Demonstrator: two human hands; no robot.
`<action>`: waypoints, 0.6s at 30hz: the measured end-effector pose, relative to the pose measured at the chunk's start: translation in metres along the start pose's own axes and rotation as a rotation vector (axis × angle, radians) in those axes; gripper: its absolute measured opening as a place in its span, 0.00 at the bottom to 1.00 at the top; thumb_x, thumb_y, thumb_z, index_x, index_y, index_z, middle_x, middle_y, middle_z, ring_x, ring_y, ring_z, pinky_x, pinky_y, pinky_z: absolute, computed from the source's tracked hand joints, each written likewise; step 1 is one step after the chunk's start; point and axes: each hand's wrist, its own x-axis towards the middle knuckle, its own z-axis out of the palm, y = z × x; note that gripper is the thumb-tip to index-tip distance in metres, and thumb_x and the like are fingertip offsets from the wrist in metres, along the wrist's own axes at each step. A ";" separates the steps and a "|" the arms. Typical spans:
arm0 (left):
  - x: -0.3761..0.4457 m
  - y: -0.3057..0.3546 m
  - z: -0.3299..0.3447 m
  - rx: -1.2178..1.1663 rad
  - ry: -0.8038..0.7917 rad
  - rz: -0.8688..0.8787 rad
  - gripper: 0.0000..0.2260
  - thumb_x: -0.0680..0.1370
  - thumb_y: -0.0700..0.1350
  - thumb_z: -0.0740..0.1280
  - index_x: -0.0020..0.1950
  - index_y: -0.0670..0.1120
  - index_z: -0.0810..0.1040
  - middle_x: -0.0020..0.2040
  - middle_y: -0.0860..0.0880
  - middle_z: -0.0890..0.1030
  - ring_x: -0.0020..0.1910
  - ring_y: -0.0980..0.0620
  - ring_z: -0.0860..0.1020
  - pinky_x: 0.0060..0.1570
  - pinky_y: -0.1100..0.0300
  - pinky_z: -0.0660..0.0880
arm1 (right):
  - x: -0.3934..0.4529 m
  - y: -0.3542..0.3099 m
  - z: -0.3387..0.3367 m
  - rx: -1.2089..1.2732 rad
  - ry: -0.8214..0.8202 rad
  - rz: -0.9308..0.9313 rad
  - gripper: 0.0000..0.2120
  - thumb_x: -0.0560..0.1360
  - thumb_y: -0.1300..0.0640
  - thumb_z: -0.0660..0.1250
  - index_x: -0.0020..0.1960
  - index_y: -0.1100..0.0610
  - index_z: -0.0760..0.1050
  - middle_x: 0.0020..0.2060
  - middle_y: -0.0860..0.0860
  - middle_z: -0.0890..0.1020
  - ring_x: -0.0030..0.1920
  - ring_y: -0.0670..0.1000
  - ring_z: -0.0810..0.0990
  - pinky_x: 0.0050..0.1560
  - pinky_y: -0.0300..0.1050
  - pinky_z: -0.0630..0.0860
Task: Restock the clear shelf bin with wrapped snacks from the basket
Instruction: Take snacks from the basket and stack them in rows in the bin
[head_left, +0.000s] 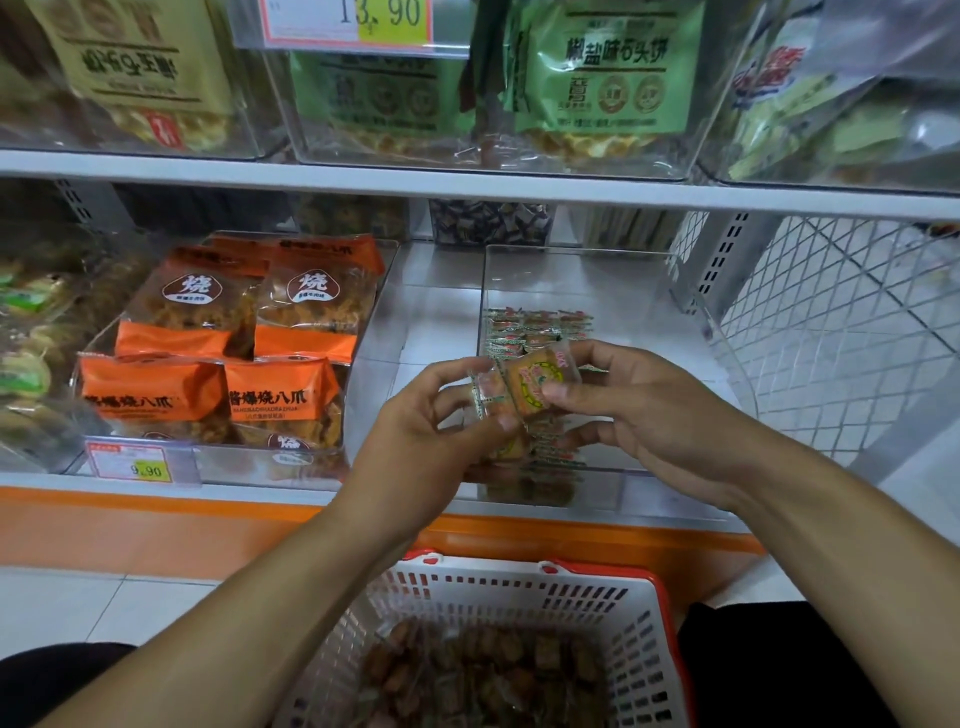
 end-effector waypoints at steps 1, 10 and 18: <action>0.000 0.001 -0.001 0.007 0.006 -0.001 0.17 0.76 0.37 0.73 0.63 0.49 0.78 0.55 0.47 0.86 0.48 0.42 0.86 0.40 0.54 0.83 | 0.000 0.001 0.001 0.006 0.001 -0.001 0.19 0.68 0.56 0.74 0.58 0.58 0.79 0.52 0.54 0.85 0.50 0.49 0.84 0.44 0.45 0.79; 0.000 0.002 -0.003 -0.135 0.021 -0.163 0.11 0.74 0.44 0.74 0.56 0.50 0.86 0.48 0.45 0.87 0.45 0.45 0.87 0.40 0.54 0.83 | -0.006 -0.003 0.004 -0.415 0.181 -0.457 0.11 0.72 0.59 0.76 0.48 0.49 0.77 0.51 0.42 0.85 0.53 0.44 0.83 0.51 0.47 0.80; 0.002 0.006 -0.004 -0.258 0.008 -0.153 0.16 0.79 0.48 0.66 0.62 0.40 0.83 0.59 0.40 0.84 0.58 0.41 0.83 0.56 0.44 0.82 | -0.015 0.003 0.010 -0.738 -0.069 -0.575 0.10 0.74 0.58 0.75 0.53 0.49 0.78 0.60 0.38 0.83 0.65 0.37 0.77 0.64 0.35 0.72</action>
